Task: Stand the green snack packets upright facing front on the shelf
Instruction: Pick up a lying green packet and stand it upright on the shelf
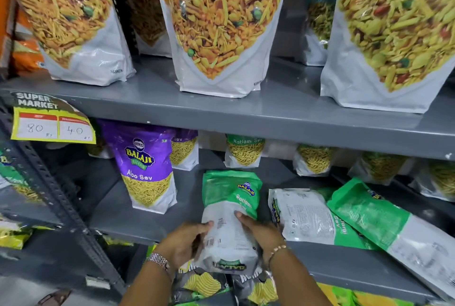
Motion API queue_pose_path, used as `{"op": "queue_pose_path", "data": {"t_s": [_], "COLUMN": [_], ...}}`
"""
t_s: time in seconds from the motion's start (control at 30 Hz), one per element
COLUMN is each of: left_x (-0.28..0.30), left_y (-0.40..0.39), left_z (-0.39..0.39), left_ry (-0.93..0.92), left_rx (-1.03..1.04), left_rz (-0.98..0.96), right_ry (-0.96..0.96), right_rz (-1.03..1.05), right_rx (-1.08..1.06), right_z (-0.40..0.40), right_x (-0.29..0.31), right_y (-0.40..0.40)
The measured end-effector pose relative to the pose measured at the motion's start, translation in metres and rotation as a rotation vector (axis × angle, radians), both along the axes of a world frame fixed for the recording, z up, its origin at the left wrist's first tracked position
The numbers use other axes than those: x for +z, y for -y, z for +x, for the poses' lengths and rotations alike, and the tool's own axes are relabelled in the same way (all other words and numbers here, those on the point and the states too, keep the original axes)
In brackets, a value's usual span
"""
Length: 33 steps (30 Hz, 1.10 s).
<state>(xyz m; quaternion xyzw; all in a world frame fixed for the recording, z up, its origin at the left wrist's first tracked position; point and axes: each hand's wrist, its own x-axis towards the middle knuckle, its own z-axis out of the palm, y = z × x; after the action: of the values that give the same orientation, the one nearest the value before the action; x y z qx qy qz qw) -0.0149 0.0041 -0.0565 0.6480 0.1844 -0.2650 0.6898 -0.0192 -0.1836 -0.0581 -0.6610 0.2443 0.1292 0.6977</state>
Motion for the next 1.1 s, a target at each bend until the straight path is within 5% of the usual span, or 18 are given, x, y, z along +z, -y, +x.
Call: {"op": "queue_pose_path", "data": {"t_s": [0.1,0.43,0.77,1.1], "left_x": [0.001,0.008,-0.007,-0.023], "left_y": [-0.005,-0.007,0.002,0.009], "left_z": [-0.002,0.040,0.052,0.030], "left_ry": [0.052,0.296,0.511,0.532], "left_rx": [-0.007,0.069,0.022,0.120], "left_rz": [-0.188,-0.198,-0.208,0.126], "right_ry": [0.017,0.313,0.370,0.284], "right_rz": [0.271,0.309,0.104,-0.094], "right_rx": [0.071,0.105,0.132,0.133], "right_z": [0.000,0.036,0.042,0.023], "right_x": [0.008,0.040,0.015,0.011], "right_y": [0.007,0.013,0.022,0.014]}}
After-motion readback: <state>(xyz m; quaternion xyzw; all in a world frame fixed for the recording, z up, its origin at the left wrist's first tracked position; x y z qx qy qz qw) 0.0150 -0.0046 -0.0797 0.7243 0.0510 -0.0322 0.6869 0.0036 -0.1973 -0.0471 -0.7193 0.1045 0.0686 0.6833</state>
